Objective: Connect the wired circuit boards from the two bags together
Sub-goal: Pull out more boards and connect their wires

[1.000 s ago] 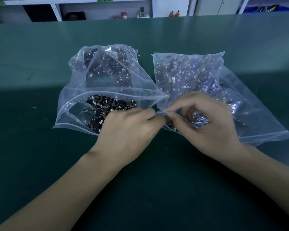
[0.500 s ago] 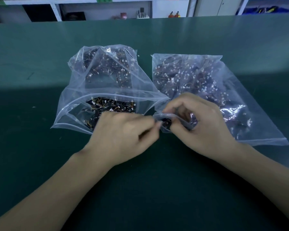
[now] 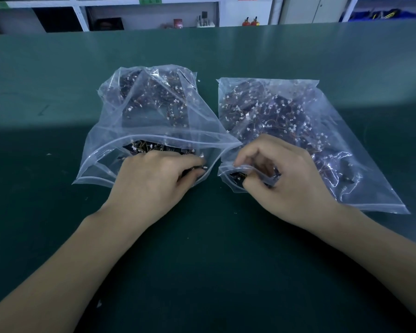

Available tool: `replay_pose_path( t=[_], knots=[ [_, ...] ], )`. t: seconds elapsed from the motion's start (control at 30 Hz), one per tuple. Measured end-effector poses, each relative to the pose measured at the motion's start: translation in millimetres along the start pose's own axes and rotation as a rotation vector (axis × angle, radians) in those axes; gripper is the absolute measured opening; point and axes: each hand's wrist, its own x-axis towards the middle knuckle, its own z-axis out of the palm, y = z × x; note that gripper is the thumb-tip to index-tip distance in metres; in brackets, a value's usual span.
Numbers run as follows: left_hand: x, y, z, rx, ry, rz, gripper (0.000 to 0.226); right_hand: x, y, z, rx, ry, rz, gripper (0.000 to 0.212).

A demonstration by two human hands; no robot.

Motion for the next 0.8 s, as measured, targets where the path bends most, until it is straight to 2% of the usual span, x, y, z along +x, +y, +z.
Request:
replay_pose_path(
  t=[0.13, 0.33, 0.6, 0.7, 0.8],
  knots=[
    [-0.2, -2.1, 2.6, 0.024, -0.001, -0.003, 0.011, -0.4, -0.6, 0.7, 0.006, -0.01, 0.004, 0.02],
    [1.6, 0.9, -1.2, 0.017, 0.133, -0.008, 0.003, -1.7, -0.4, 1.3, 0.001, -0.061, 0.013, 0.02],
    [1.8, 7.3, -4.2, -0.023, 0.204, -0.043, 0.004, -2.9, 1.8, 4.8, 0.004, -0.074, 0.02, 0.013],
    [1.2, 8.4, -3.2, -0.073, 0.225, -0.046, 0.01, -3.3, 3.0, 6.4, 0.012, -0.063, 0.041, 0.017],
    [0.2, 9.6, -1.9, -0.229, 0.25, -0.037, 0.011, -3.5, 3.7, 6.7, 0.031, -0.065, 0.077, 0.029]
  ],
)
